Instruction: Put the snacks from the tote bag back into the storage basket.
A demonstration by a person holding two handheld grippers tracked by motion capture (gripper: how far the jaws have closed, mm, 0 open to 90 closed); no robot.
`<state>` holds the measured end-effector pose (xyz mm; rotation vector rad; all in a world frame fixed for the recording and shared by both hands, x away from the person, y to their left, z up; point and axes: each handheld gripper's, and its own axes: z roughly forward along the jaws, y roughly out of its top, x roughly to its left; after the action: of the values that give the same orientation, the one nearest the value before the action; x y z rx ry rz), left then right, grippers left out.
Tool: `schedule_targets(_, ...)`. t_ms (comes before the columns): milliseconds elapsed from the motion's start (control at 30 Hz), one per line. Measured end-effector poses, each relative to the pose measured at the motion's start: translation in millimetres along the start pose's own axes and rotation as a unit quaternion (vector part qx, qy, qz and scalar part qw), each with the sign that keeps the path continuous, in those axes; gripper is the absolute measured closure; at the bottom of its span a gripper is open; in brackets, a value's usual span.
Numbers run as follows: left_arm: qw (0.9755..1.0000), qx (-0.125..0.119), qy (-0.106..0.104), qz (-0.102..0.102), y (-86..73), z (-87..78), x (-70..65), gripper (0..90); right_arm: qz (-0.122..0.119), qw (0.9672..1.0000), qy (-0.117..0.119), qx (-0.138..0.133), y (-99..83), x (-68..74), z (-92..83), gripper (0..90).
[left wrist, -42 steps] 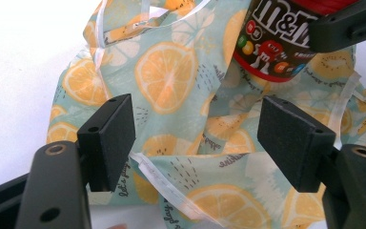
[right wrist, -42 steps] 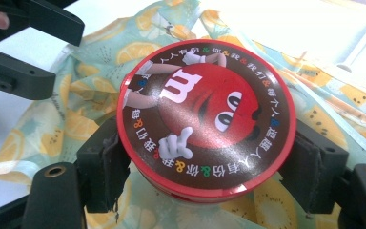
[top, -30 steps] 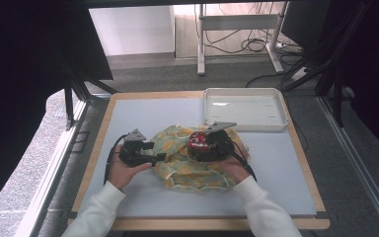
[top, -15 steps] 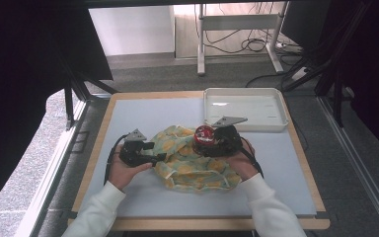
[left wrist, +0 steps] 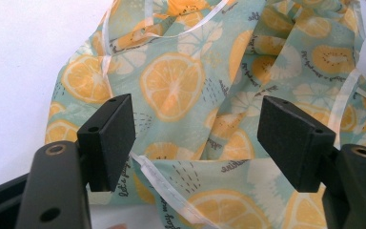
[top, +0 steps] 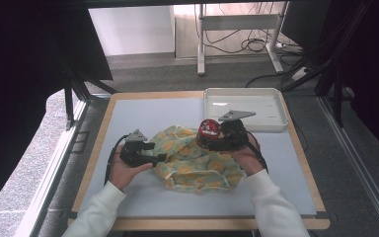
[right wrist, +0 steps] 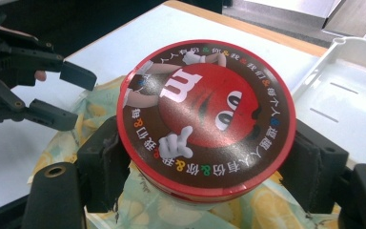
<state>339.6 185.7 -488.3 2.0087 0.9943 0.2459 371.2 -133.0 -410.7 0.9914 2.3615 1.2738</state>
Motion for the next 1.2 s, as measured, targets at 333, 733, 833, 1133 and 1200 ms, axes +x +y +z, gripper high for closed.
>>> schedule_targets(333, 1.0000, 0.001, 0.002, 0.000, -0.5, 0.8, 0.2, 29.2, 0.004, 1.0000, -0.003, -0.008, 5.7, -9.8, -2.6, 25.6)
schedule_targets(733, 1.0000, 0.003, 0.001, -0.001, -0.8, 0.9, 1.1, 29.2, 0.016, 0.9998, -0.014, -0.007, 8.3, -26.5, 1.3, 25.7)
schedule_targets(833, 1.0000, 0.002, 0.001, -0.001, -0.9, 0.7, 1.3, 29.2, 0.022, 0.9996, -0.016, -0.007, 10.6, -30.8, 3.3, 25.7)
schedule_targets(1133, 1.0000, 0.004, -0.001, 0.001, -0.7, -0.2, 1.7, 29.2, 0.024, 0.9992, -0.031, 0.002, 23.1, -44.7, 10.3, 25.7)
schedule_targets(1200, 1.0000, 0.003, -0.001, 0.001, -0.5, -0.3, 1.8, 29.1, 0.028, 0.9990, -0.034, 0.006, 24.3, -49.3, 12.6, 25.7)
